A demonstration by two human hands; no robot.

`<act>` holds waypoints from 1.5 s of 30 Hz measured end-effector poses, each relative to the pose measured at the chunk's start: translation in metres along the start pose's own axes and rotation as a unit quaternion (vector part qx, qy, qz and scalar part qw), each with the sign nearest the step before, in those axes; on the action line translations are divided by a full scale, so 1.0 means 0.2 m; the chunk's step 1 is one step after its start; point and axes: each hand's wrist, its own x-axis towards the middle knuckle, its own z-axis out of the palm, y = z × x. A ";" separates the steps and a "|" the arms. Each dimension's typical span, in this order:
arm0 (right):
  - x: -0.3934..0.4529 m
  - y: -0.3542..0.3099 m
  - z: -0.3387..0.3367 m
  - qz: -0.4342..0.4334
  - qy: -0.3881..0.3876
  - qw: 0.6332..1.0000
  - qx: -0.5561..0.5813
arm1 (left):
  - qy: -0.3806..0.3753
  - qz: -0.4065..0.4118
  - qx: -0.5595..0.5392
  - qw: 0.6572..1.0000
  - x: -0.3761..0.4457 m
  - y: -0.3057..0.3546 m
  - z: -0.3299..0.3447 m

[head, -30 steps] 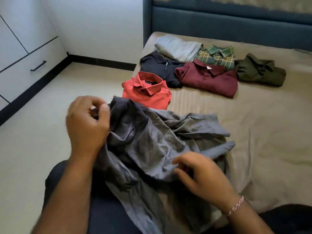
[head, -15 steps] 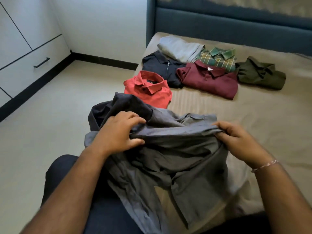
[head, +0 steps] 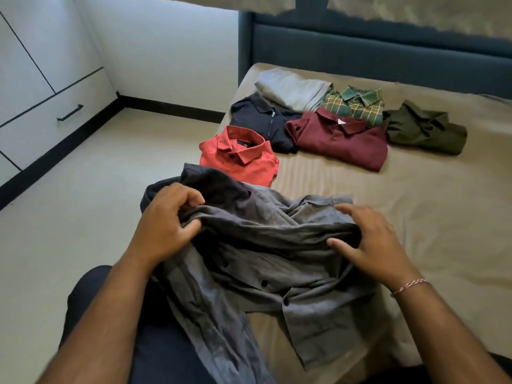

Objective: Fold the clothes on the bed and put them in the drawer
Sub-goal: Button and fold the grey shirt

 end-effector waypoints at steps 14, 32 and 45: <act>0.03 0.11 -0.04 0.053 -0.016 0.998 0.025 | 0.038 -0.150 0.036 0.987 0.07 -0.10 -0.05; 0.02 0.11 0.09 0.154 0.098 0.983 0.007 | 0.012 -0.015 0.162 0.987 0.09 0.03 0.24; -0.07 0.34 -0.01 0.398 -0.049 0.880 0.255 | 0.046 -0.039 0.026 0.998 0.05 -0.01 0.19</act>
